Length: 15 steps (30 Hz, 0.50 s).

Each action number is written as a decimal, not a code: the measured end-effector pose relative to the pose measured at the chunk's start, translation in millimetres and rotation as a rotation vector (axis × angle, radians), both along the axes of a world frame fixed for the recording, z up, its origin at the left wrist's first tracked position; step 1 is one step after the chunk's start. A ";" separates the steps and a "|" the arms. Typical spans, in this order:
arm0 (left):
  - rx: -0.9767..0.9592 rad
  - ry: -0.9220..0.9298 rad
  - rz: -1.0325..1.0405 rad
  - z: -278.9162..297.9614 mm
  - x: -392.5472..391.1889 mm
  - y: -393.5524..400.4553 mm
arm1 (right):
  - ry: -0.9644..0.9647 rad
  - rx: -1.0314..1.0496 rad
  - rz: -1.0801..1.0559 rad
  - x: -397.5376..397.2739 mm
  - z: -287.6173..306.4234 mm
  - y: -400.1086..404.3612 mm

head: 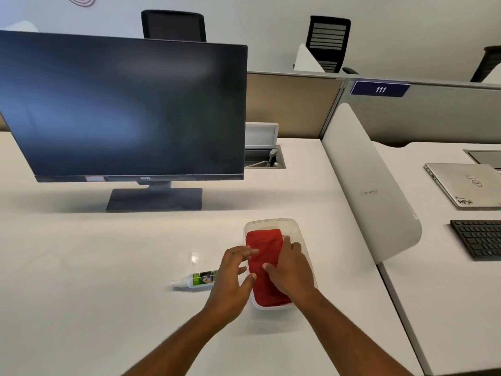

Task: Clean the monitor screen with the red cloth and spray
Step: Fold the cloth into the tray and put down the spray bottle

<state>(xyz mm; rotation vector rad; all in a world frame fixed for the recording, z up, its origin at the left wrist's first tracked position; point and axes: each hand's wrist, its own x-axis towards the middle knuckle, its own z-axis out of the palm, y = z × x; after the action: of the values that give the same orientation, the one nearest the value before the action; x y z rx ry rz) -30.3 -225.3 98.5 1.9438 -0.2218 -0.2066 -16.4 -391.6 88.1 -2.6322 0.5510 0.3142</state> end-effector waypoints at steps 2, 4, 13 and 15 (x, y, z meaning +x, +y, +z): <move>-0.025 0.003 0.002 2.7 -0.9 5.7 | -0.121 -0.057 -0.034 -2.9 14.4 1.7; -0.058 0.018 0.021 4.8 -0.9 16.1 | -0.231 -0.057 -0.063 -5.2 27.5 9.3; 0.017 -0.015 0.222 -16.6 8.7 128.3 | -0.441 0.318 0.267 -8.3 34.8 86.2; 0.097 -0.047 0.254 -28.3 11.9 157.1 | -0.371 0.272 0.429 -3.9 26.5 103.6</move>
<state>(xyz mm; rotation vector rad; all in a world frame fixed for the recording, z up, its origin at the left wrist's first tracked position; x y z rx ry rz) -18.4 -68.3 70.2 2.0525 0.0059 -0.0037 -20.4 -288.0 114.6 -2.4334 -0.1707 0.0169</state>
